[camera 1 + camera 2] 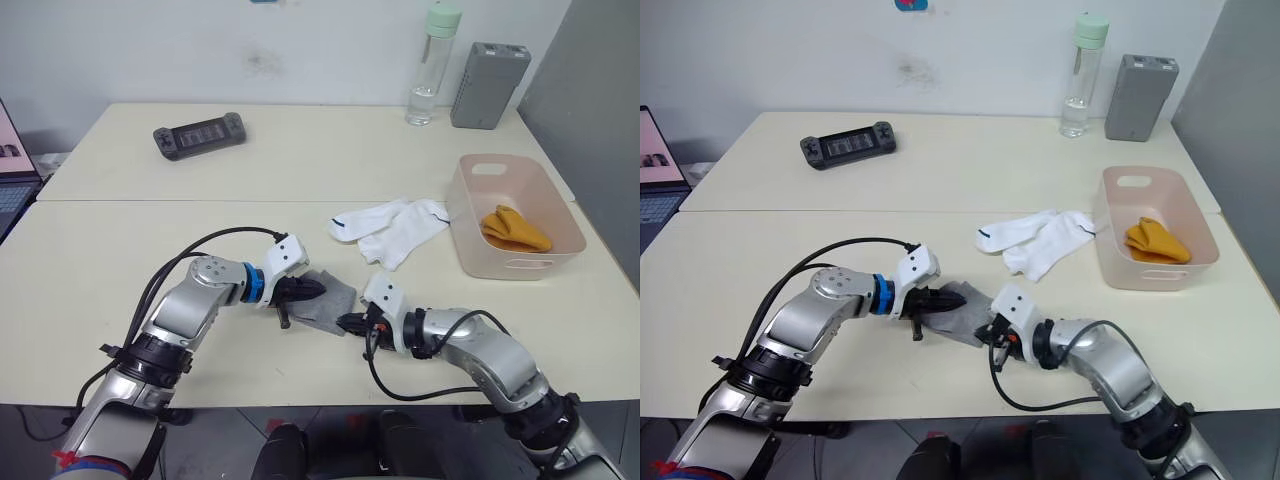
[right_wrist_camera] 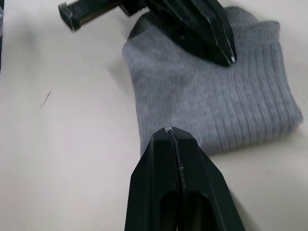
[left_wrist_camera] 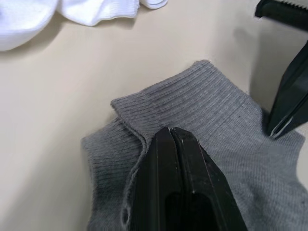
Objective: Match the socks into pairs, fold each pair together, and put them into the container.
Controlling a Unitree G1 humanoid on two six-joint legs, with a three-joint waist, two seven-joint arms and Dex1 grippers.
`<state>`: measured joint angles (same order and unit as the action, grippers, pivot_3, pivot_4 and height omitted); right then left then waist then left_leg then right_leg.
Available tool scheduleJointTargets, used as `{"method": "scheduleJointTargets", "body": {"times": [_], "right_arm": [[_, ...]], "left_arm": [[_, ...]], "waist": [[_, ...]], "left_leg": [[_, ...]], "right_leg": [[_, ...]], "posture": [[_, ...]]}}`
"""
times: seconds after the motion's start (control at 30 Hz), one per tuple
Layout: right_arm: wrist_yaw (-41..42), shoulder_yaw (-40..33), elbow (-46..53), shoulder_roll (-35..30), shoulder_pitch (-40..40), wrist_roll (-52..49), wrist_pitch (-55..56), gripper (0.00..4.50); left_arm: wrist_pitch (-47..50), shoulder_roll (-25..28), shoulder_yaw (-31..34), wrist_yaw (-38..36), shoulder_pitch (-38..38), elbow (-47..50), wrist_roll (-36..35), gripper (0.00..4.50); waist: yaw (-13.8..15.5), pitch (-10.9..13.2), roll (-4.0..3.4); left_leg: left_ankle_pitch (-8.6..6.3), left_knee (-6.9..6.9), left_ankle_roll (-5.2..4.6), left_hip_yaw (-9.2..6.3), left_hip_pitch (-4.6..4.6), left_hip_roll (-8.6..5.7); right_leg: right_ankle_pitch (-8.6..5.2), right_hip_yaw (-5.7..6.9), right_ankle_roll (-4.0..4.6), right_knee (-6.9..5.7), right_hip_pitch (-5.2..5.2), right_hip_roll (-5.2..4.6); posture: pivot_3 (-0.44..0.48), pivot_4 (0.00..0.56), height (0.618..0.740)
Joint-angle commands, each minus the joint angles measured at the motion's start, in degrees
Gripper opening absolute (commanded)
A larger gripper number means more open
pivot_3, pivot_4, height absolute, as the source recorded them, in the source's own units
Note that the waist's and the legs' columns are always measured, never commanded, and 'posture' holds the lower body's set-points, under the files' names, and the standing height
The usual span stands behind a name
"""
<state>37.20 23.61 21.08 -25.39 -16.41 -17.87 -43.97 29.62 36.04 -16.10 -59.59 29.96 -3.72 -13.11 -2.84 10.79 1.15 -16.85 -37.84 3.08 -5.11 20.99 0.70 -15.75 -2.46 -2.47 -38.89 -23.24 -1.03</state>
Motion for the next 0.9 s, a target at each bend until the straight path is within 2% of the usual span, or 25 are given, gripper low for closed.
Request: {"method": "scheduleJointTargets", "body": {"times": [0.03, 0.1, 0.23, 0.37, 0.5, 0.6, 0.9], "right_arm": [[0.2, -3.4, 5.0, -0.5, 1.8, -2.1, -0.1, 0.01], [-1.6, -8.2, 8.6, 0.7, 2.5, -5.5, -3.0, 0.01], [-3.0, -12.6, 14.0, 0.0, 5.0, -8.8, -7.1, 0.01], [-8.5, -13.1, 15.1, 2.1, 5.4, -7.8, -9.9, 0.01], [-10.8, -15.0, 12.5, 5.8, 3.7, -11.9, -17.0, 0.01], [-11.9, -18.4, 11.0, 8.5, 2.8, -15.2, -21.2, 0.57], [-20.7, -26.6, 5.2, 20.6, 0.0, -19.8, -35.0, 3.77]], "left_arm": [[-3.4, 1.5, 2.2, -1.5, -1.8, 3.1, -0.2, 0.00], [-12.6, 3.6, -0.2, -4.5, -2.1, 4.6, 3.3, 0.00], [-5.0, 0.4, 2.0, -3.2, 0.6, 5.0, -0.7, 0.00], [-8.0, 2.1, -0.7, -3.7, -0.5, -0.1, 4.4, 0.00], [-11.0, 2.9, -1.4, -3.8, -1.2, -4.1, 7.4, 0.00], [-11.9, 4.0, -0.7, -4.3, -2.5, -5.1, 7.7, 0.00], [-11.0, 3.6, -0.3, -4.3, -4.9, -2.2, 7.1, 0.00]], "waist": [[-0.2, 0.0, 0.00], [-0.2, 0.0, 0.00], [0.7, 0.0, 0.01], [0.8, 0.0, 0.01], [0.6, 0.0, 0.00], [0.4, 0.0, -0.01], [-0.3, -0.1, -0.06]], "left_leg": [[0.00, 0.00, 0.00, 0.00, -0.01, 0.01], [0.00, 0.01, 0.00, -0.01, 0.01, 0.03], [0.00, -0.02, 0.01, -0.01, 0.05, -0.01], [0.00, -0.02, 0.01, 0.00, 0.06, -0.01], [0.00, 0.00, 0.00, -0.01, 0.02, 0.02], [0.00, 0.00, 0.00, 0.02, -0.02, 0.03], [0.00, 0.02, 0.00, 0.01, -0.08, 0.05]], "right_leg": [[0.00, -0.01, -0.01, 0.00, 0.00, 0.01], [0.00, -0.01, 0.00, 0.00, -0.02, 0.02], [0.05, -0.01, 0.08, 0.01, 0.00, -0.02], [-0.01, 0.00, -0.02, 0.04, -0.01, 0.00], [0.02, 0.00, 0.04, 0.01, -0.02, 0.02], [0.06, -0.04, 0.09, -0.01, 0.00, 0.03], [0.06, -0.05, 0.11, -0.07, 0.02, 0.05]], "posture": [[0.000, 0.150, 0.740], [0.000, 0.150, 0.740], [0.000, 0.150, 0.740], [0.000, 0.150, 0.740], [0.000, 0.150, 0.740], [0.000, 0.150, 0.740], [0.000, 0.150, 0.740]]}}
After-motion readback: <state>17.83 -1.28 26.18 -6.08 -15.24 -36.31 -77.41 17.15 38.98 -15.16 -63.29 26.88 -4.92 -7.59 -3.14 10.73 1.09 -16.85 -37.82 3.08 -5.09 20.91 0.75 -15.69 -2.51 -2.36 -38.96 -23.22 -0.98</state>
